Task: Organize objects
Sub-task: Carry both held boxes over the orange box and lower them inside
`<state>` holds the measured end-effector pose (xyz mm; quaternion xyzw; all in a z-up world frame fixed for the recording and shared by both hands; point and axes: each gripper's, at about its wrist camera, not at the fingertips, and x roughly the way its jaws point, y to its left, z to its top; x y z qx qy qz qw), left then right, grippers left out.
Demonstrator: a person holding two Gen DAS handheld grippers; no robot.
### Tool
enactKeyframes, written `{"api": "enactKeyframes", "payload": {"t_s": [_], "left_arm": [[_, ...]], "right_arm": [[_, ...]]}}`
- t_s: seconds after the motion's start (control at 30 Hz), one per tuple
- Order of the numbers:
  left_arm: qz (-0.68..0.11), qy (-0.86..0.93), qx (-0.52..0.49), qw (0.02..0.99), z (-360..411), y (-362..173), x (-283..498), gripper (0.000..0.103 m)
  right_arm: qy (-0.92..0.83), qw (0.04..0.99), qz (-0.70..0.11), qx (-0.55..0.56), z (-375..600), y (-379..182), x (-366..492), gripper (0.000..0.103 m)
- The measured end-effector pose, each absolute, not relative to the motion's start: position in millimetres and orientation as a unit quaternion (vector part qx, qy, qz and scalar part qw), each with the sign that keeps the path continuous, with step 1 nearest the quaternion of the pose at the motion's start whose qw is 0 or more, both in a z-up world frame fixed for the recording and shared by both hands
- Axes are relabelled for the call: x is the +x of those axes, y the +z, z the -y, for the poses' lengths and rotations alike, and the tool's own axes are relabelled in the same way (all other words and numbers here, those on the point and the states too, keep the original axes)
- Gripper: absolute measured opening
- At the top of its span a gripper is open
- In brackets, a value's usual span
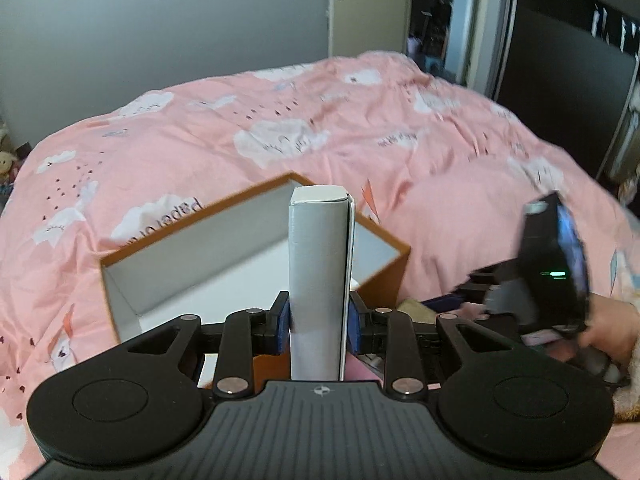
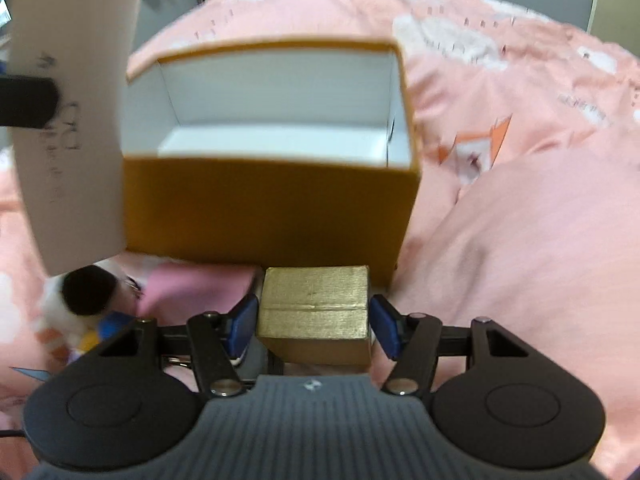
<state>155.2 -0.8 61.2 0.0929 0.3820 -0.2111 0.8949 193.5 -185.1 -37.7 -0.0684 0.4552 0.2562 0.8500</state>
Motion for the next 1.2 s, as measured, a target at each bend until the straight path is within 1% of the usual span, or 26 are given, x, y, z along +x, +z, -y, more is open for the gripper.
{"api": "enactKeyframes", "payload": {"t_s": [0.27,0.37,0.43,0.53,0.6,0.87,1.03,1.2], "left_arm": [[-0.369,-0.191,0.046,0.908,-28,103,183,0.032],[-0.381,-0.179,0.042,0.906,-33,100,203,0.032],[-0.396,-0.168,0.044,0.902,-35,89,218,0.032],[-0.422,-0.158,0.037,0.892,-39,65,240,0.032],[-0.434,-0.156,0.031,0.887,-43,49,251,0.032],[-0.492,-0.158,0.021,0.856,-52,-8,281,0.032],[-0.525,-0.171,-0.006,0.833,-59,-31,292,0.032],[-0.540,-0.185,-0.016,0.821,-59,-37,302,0.032]], "right_arm": [[0.315,0.874,-0.364,-0.074,190,61,184,0.063],[0.336,0.876,-0.337,-0.076,175,86,195,0.063],[0.339,0.878,-0.326,-0.083,165,90,206,0.063],[0.342,0.875,-0.333,-0.085,150,83,234,0.063],[0.345,0.868,-0.345,-0.091,131,64,254,0.063],[0.361,0.836,-0.394,-0.126,102,8,284,0.063],[0.361,0.822,-0.422,-0.128,91,-16,297,0.063],[0.362,0.813,-0.435,-0.137,88,-23,297,0.063]]}}
